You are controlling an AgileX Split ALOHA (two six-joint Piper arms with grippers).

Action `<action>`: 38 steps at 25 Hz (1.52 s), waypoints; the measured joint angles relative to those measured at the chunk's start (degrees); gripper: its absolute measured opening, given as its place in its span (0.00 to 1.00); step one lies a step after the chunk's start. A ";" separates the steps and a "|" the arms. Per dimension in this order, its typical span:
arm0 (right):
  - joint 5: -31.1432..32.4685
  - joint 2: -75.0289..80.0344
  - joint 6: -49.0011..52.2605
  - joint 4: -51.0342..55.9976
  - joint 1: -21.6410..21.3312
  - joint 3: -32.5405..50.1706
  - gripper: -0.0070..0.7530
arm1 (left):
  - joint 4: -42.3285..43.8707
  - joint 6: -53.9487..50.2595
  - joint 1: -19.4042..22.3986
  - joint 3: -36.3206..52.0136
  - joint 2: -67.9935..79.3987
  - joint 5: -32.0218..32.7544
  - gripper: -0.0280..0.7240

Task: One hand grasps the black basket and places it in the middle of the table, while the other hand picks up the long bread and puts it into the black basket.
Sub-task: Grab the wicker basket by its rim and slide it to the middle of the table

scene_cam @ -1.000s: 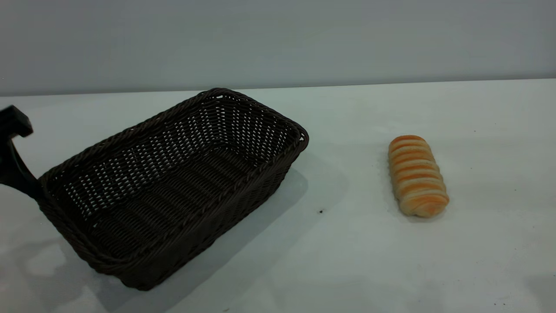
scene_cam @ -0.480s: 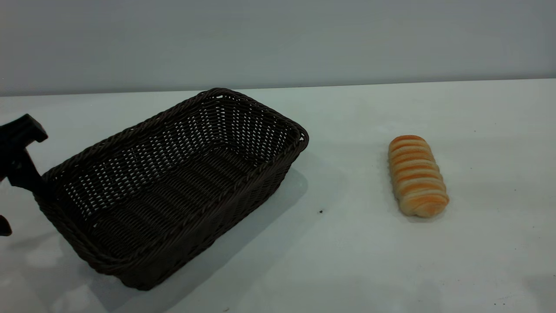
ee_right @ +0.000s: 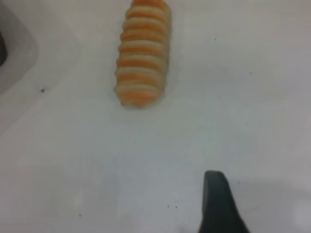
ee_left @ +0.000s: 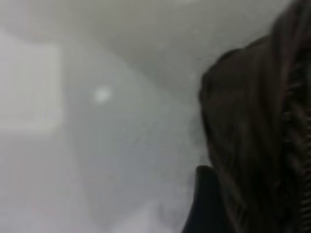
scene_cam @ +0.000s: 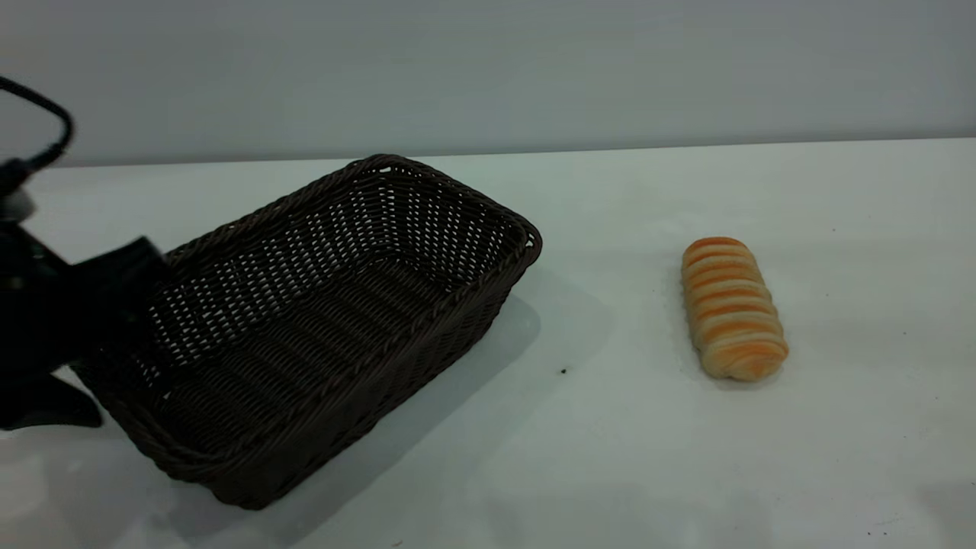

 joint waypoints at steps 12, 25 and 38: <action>-0.99 0.00 -0.13 0.36 0.00 0.00 0.58 | 0.05 1.03 -0.39 -1.41 5.86 -0.28 0.56; -1.12 0.00 -0.14 0.72 0.00 0.00 0.57 | -0.69 16.25 -0.59 -1.88 5.08 1.64 0.22; -0.05 0.00 -2.50 2.38 0.00 0.00 0.57 | 0.71 33.99 -0.59 -11.29 3.77 12.30 0.22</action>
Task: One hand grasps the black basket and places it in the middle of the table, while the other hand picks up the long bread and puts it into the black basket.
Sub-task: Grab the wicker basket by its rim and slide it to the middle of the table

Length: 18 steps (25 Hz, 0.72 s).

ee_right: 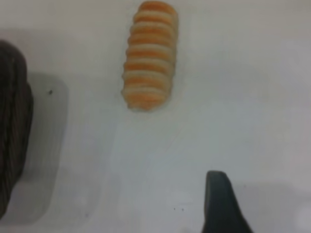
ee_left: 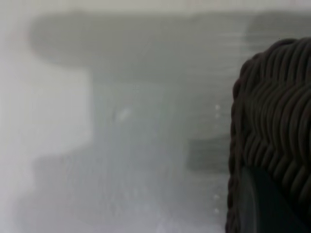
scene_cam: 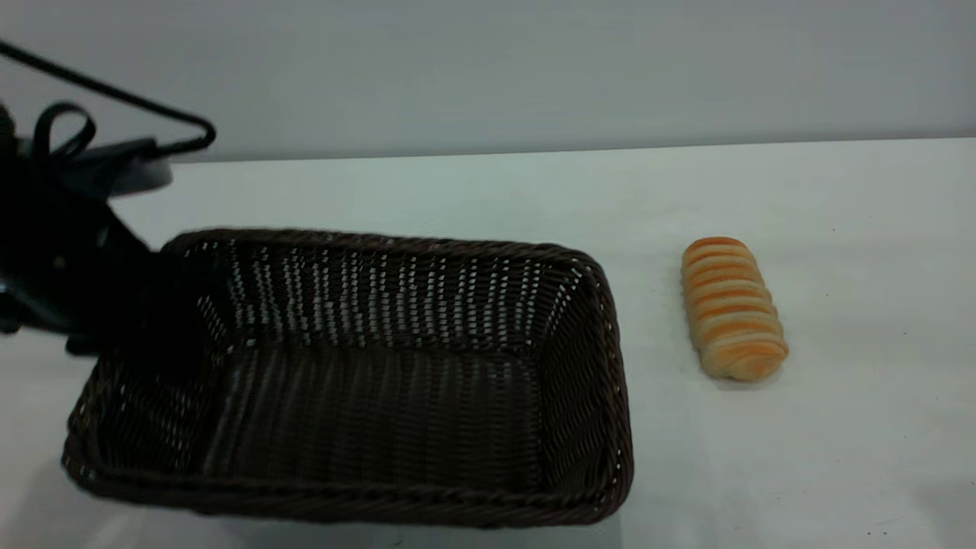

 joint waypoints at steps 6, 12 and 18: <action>0.13 0.00 -0.20 0.07 0.00 0.00 0.57 | -0.17 -1.06 0.00 -2.04 3.74 0.86 0.22; 0.13 0.00 -0.25 0.12 0.00 0.00 0.57 | -0.95 -1.53 0.06 -2.54 7.96 0.92 0.22; -0.11 0.00 -0.25 0.23 0.00 0.00 0.57 | -1.05 -1.44 0.06 -3.62 8.87 1.32 0.22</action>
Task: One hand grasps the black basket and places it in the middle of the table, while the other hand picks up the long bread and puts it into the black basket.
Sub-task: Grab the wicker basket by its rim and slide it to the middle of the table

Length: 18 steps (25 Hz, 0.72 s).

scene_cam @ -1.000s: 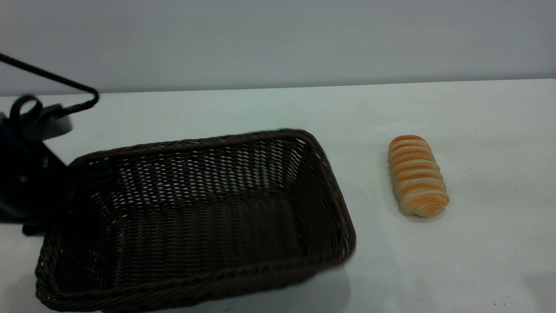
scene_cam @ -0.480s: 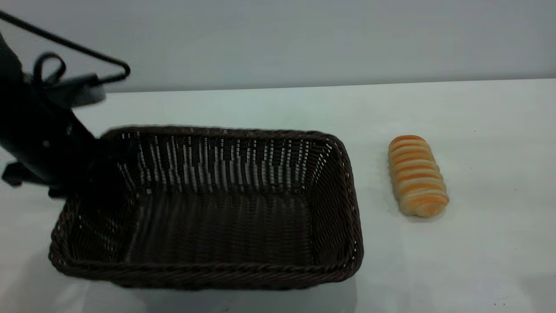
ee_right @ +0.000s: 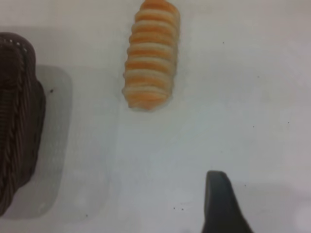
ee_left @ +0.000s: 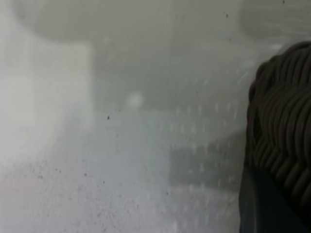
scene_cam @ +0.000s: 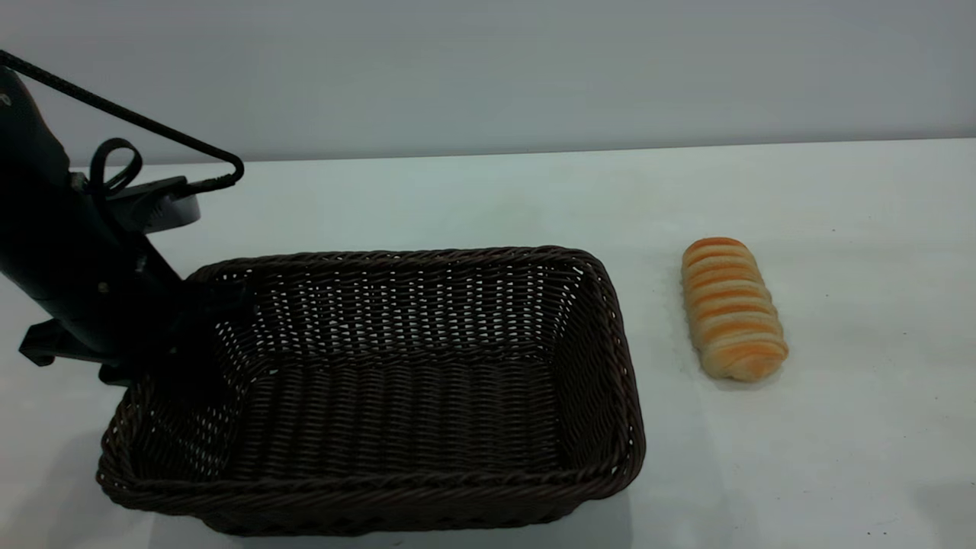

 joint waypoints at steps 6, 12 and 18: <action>0.00 0.00 -0.15 0.28 0.00 0.00 0.57 | 0.13 0.38 0.10 -2.65 1.10 2.19 0.22; -0.10 0.00 -0.32 0.76 0.00 0.00 0.57 | -1.35 0.50 0.10 -3.55 1.47 2.84 0.22; -0.10 0.00 -1.02 0.93 0.00 0.00 0.57 | -1.72 0.50 0.10 -3.55 1.41 3.22 0.27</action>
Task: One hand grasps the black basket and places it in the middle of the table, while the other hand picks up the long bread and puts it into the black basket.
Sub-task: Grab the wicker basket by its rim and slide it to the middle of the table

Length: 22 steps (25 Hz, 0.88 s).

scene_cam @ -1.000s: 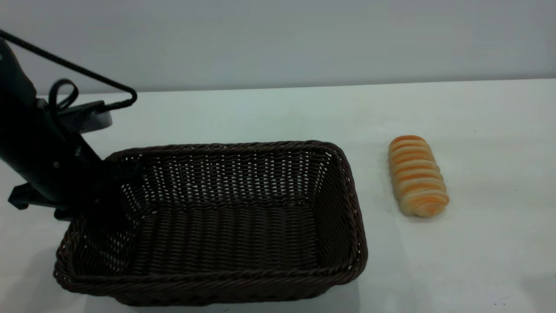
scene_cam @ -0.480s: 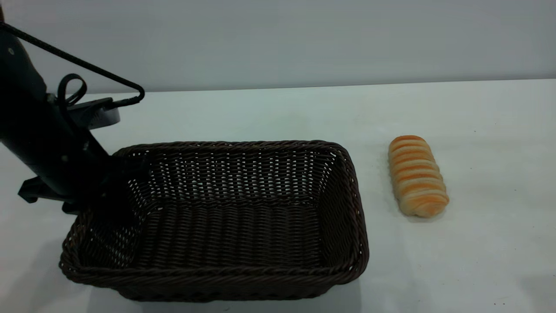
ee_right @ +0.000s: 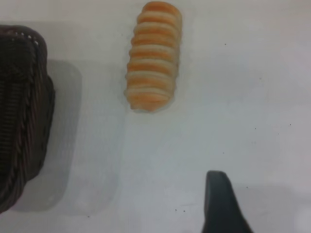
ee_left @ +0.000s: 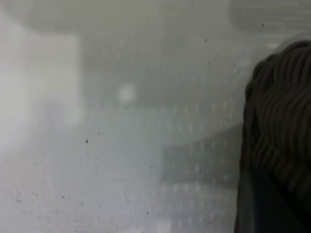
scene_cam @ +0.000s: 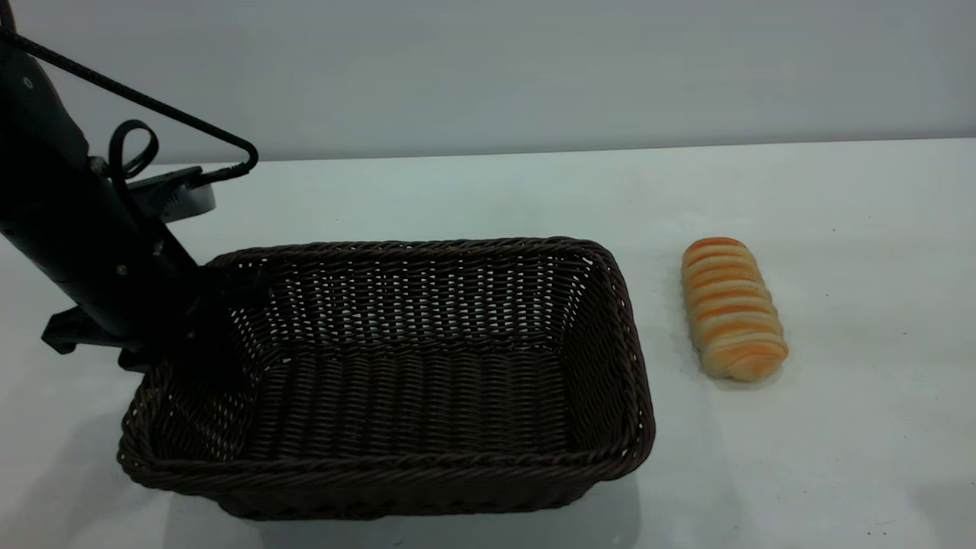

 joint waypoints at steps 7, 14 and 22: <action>0.00 0.00 -0.83 1.23 0.00 0.00 0.57 | -0.21 -0.05 0.02 0.05 -1.32 3.04 0.76; 0.06 0.00 -0.83 1.46 0.00 0.00 0.57 | -0.21 -0.48 0.02 0.05 -6.58 6.04 0.81; 0.35 0.07 -1.04 2.76 0.00 0.00 0.57 | 1.97 -1.17 0.02 0.05 -15.92 12.80 0.81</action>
